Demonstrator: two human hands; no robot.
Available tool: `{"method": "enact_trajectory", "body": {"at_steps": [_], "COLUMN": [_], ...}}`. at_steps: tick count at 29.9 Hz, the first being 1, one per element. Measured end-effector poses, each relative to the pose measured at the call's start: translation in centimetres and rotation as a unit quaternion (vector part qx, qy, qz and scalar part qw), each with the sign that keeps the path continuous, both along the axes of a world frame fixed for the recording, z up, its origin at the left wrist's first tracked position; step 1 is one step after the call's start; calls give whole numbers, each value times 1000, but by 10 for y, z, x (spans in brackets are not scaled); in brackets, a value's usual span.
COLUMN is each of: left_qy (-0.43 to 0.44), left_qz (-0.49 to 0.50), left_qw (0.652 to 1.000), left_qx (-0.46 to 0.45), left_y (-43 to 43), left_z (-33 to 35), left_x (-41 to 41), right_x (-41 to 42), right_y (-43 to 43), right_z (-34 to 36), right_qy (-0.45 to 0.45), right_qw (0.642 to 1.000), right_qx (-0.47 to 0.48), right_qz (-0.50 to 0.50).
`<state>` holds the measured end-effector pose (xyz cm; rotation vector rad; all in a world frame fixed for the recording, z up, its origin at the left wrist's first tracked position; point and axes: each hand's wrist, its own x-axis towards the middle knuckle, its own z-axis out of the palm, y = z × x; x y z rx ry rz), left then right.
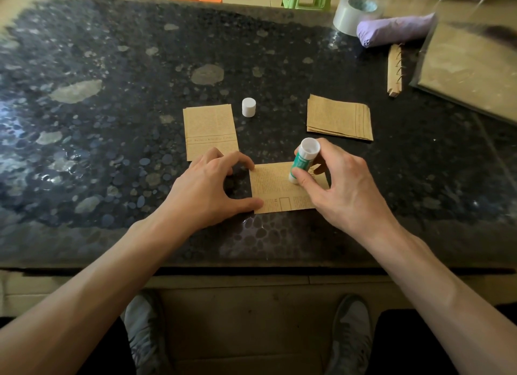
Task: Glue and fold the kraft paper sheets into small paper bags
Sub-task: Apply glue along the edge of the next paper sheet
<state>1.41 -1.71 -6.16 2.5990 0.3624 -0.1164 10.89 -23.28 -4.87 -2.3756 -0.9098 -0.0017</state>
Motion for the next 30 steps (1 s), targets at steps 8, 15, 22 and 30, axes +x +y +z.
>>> {"method": "enact_trajectory", "body": {"at_steps": [8,15,22,30], "left_qy": [6,4,-2,0], "left_qz": [-1,0,-1,-2], "left_qw": [1000,1000,1000,1000], "left_qx": [-3,1,2,3], "left_y": [0,0,1,1], "left_z": [0,-1,-2,-1], "left_x": [0,0,0,0], "right_x": [0,-1,0,3], "right_y": [-3,-6,-11,-15], "right_z": [-3,-2,1,2], "right_qy": [-31,-40,-16,-15], "right_qw": [999,998,999,998], "right_qx": [16,11,8,8], "right_qz": [-30,-47,-49,-58]}}
